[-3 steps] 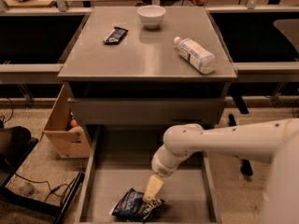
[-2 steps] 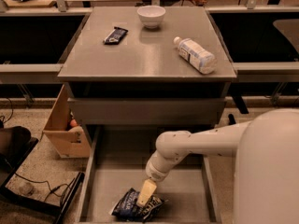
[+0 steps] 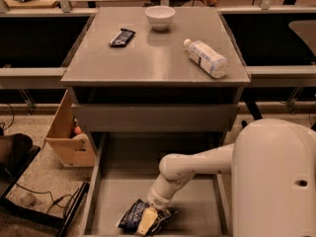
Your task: Pick blue chip bag from middle drawer and place on counter
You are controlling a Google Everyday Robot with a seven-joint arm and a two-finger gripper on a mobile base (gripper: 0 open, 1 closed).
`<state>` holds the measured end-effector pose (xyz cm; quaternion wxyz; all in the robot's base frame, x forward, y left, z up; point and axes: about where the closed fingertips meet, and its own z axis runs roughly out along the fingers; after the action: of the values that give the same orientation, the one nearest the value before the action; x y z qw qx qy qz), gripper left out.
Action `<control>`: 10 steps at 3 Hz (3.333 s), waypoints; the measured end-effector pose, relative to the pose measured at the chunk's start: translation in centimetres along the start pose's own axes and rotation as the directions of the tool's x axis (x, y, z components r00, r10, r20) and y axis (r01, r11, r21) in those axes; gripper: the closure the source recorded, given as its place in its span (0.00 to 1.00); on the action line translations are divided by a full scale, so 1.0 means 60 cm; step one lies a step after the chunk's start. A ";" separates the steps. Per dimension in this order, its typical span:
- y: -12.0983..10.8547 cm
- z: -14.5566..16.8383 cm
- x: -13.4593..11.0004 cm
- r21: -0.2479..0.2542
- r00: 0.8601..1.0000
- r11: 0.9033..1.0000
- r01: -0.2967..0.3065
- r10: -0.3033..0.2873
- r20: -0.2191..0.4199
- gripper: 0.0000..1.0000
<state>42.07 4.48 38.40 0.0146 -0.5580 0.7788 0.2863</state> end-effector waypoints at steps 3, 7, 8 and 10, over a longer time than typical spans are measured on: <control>0.003 0.010 0.004 -0.013 1.000 1.000 -0.005 0.005 -0.002 0.88; 0.097 -0.255 -0.040 0.236 0.987 0.959 0.155 -0.158 -0.008 1.00; 0.158 -0.398 -0.057 0.291 0.976 0.932 0.216 -0.219 -0.022 1.00; 0.277 -0.692 -0.138 0.296 0.939 0.894 0.336 -0.343 -0.029 1.00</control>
Offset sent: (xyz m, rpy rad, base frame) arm -0.0044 0.0008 -0.0049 0.0016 0.0134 0.0010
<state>42.90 -4.04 83.04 0.1571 -0.6731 0.7034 0.1659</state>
